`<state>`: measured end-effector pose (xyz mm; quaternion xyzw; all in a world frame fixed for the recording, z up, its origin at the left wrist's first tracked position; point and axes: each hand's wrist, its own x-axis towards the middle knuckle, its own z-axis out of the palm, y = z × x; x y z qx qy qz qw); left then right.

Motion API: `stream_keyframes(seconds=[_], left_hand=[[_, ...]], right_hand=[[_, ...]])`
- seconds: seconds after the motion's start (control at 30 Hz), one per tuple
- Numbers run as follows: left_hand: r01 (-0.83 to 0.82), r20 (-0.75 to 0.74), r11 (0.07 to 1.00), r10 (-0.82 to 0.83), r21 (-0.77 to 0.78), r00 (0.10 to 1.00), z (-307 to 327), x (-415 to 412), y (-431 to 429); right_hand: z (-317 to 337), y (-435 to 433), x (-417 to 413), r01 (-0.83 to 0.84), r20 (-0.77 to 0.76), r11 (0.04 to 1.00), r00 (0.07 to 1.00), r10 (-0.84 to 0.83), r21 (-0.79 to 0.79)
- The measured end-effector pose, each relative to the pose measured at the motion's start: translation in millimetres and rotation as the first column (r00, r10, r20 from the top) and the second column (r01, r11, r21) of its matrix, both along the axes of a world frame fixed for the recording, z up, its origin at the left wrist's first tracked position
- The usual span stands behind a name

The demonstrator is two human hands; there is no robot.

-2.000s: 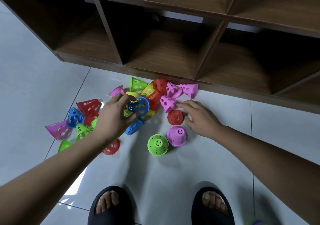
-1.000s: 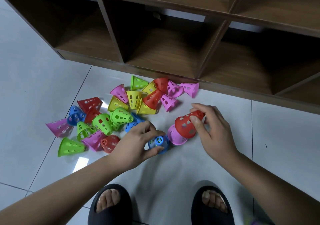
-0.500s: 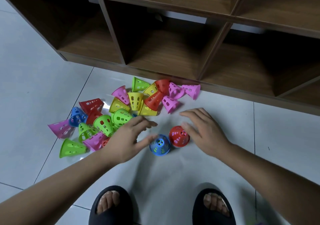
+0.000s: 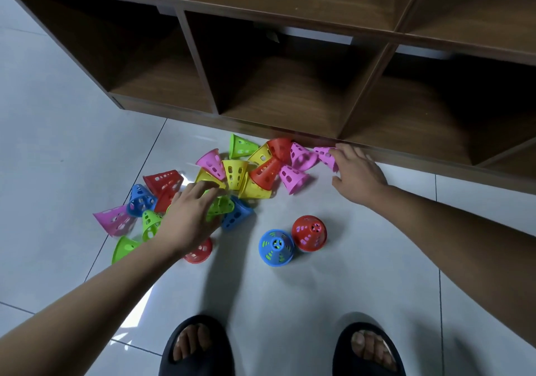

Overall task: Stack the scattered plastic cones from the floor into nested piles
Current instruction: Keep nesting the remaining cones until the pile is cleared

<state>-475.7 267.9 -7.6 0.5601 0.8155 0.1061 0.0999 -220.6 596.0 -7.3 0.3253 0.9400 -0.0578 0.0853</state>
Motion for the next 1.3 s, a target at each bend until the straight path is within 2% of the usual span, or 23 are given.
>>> stream_keyframes(seconds=[0.13,0.3,0.43,0.63,0.7,0.8,0.9,1.03,1.17,1.3], left_hand=[[0.035,-0.042,0.999,-0.035,-0.015,0.998,-3.8,-5.9,-0.8],[0.086,-0.058,0.996,-0.087,-0.035,0.994,-8.3,-8.4,-0.7],[0.115,-0.100,0.992,-0.120,-0.051,0.988,-9.4,-5.6,-0.2],[0.104,-0.109,0.993,-0.098,0.049,0.989,0.5,-1.6,2.9],[0.071,-0.051,0.993,-0.067,0.092,0.996,11.5,2.5,4.7],[-0.009,0.125,0.981,-0.016,0.192,0.992,31.9,14.1,6.3],[-0.130,0.330,0.957,0.038,0.260,0.943,53.6,35.5,7.3],[-0.191,0.482,0.931,0.018,0.312,0.876,82.6,69.9,8.6],[-0.132,0.519,0.928,-0.074,0.349,0.852,93.6,101.6,7.4],[-0.044,0.523,0.957,-0.117,0.286,0.844,75.3,114.4,5.4]], right_hand=[[-4.6,0.3,7.4,0.008,0.018,0.999,1.000,-0.009,0.034],[-16.4,-20.6,26.2,0.096,0.000,0.990,0.995,-0.097,-0.103],[-23.3,-35.1,34.5,0.149,0.017,0.982,0.989,-0.148,-0.120],[-30.9,-46.9,44.1,0.183,0.073,0.970,0.982,-0.174,-0.161],[-29.2,-49.8,46.9,0.229,0.029,0.949,0.973,-0.229,-0.217],[-16.1,-59.3,47.7,0.271,-0.164,0.898,0.925,-0.342,-0.346],[9.9,-77.1,46.0,0.252,-0.336,0.845,0.835,-0.436,-0.473],[43.9,-108.7,51.2,0.188,-0.494,0.774,0.674,-0.549,-0.604],[67.5,-141.5,60.7,0.113,-0.585,0.760,0.569,-0.577,-0.640],[66.4,-161.1,69.3,0.054,-0.579,0.766,0.621,-0.529,-0.641]])
